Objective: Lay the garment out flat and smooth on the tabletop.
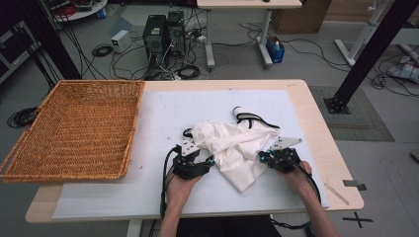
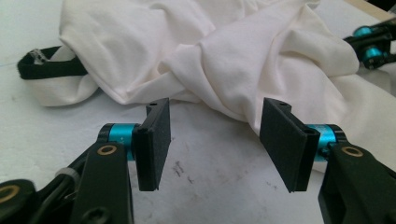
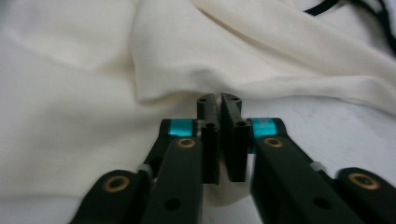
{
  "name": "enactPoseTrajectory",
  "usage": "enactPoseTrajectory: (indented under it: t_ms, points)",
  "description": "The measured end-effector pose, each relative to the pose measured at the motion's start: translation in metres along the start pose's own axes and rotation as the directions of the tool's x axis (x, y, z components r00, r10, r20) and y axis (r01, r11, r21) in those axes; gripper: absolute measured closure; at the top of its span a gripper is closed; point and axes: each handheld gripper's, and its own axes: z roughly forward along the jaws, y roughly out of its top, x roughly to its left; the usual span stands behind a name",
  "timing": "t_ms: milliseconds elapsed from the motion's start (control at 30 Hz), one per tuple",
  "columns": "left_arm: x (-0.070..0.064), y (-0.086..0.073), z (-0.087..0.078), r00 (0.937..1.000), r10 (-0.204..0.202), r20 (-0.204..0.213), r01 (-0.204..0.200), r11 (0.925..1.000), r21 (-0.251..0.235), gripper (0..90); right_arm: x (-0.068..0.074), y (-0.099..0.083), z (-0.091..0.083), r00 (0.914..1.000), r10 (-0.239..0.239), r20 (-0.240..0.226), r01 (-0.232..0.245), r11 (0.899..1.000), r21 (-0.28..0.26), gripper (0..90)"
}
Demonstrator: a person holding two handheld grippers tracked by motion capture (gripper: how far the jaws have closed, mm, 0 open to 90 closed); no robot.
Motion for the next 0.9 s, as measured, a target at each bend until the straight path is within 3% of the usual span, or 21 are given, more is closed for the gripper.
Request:
enactPoseTrajectory:
  t_ms: [33,100,133,167,200,233,267,333,433,500,533,567,633,700,767,800,833,900]
  points:
    - [0.001,0.0,-0.001,1.0,-0.003,-0.003,0.003,1.0,-0.002,43.3,0.003,-0.004,-0.004,0.9997,0.0,0.024,0.0,1.0,-0.005,89.2]
    - [0.003,-0.001,-0.004,1.0,-0.008,-0.005,0.008,0.9999,-0.007,43.3,0.003,-0.017,-0.016,0.9942,0.05,0.095,-0.049,0.999,-0.01,89.5]
    - [0.004,-0.002,-0.006,1.0,-0.008,-0.005,0.008,0.9999,-0.009,43.3,-0.002,-0.038,-0.034,0.9753,0.155,0.157,-0.151,0.988,-0.039,89.5]
    - [0.004,-0.002,-0.007,0.9999,-0.011,-0.006,0.011,0.9999,-0.011,43.3,-0.002,-0.038,-0.034,0.9753,0.155,0.157,-0.151,0.988,-0.039,89.5]
    - [0.005,-0.002,-0.008,0.9999,-0.014,-0.002,0.014,0.9998,-0.013,43.3,-0.004,-0.055,-0.054,0.9475,0.206,0.244,-0.2,0.978,-0.05,89.5]
    - [0.005,-0.002,-0.007,0.9999,-0.012,0.002,0.012,0.9998,-0.014,43.3,-0.004,-0.055,-0.054,0.9475,0.206,0.244,-0.2,0.978,-0.05,89.5]
    - [0.005,-0.002,-0.006,0.9999,-0.012,0.006,0.012,0.9998,-0.014,43.3,-0.006,-0.068,-0.069,0.9283,0.233,0.29,-0.228,0.972,-0.049,89.2]
    - [0.002,0.0,-0.001,0.9996,-0.014,0.025,0.014,0.9998,-0.014,43.3,-0.007,-0.072,-0.074,0.9285,0.238,0.285,-0.233,0.971,-0.053,88.2]
    - [-0.007,0.004,0.009,0.9994,-0.014,0.03,0.014,0.9998,-0.011,40.2,-0.008,-0.075,-0.079,0.9307,0.242,0.274,-0.237,0.97,-0.055,69.0]
    - [-0.013,0.006,0.018,0.9997,-0.02,0.011,0.02,0.9998,0.005,39.1,-0.01,-0.073,-0.08,0.9286,0.27,0.254,-0.258,0.963,-0.079,54.6]
    - [-0.016,0.007,0.023,0.9997,-0.026,-0.006,0.026,0.9995,0.015,38.1,-0.012,-0.069,-0.079,0.9265,0.298,0.23,-0.281,0.954,-0.104,48.5]
    - [-0.019,0.008,0.029,0.999,-0.043,-0.011,0.043,0.9989,0.02,38.1,-0.012,-0.069,-0.079,0.9265,0.298,0.23,-0.281,0.954,-0.104,48.5]
    - [-0.023,0.01,0.038,0.9987,-0.04,-0.031,0.04,0.9988,0.029,38.1,-0.012,-0.062,-0.077,0.9281,0.307,0.21,-0.285,0.95,-0.131,44.4]
    - [-0.024,0.012,0.046,0.9993,-0.009,-0.036,0.011,0.9983,0.057,41.4,-0.012,-0.052,-0.073,0.9343,0.3,0.192,-0.276,0.95,-0.143,43.6]
    - [-0.025,0.011,0.05,0.9997,-0.002,-0.024,0.004,0.9978,0.065,51.4,-0.012,-0.042,-0.064,0.9467,0.273,0.171,-0.251,0.958,-0.139,43.6]
    - [-0.024,0.011,0.049,0.9999,-0.003,-0.013,0.003,0.9977,0.067,61.0,-0.013,-0.032,-0.049,0.9639,0.229,0.136,-0.216,0.971,-0.106,44.1]
    - [-0.024,0.011,0.049,1.0,0.0,-0.001,0.0,0.998,0.064,61.0,-0.013,-0.032,-0.049,0.9639,0.229,0.136,-0.216,0.971,-0.106,44.1]
    - [-0.023,0.011,0.047,0.999,0.042,0.015,-0.043,0.9962,0.077,70.5,-0.013,-0.022,-0.034,0.9749,0.201,0.094,-0.195,0.978,-0.073,47.8]
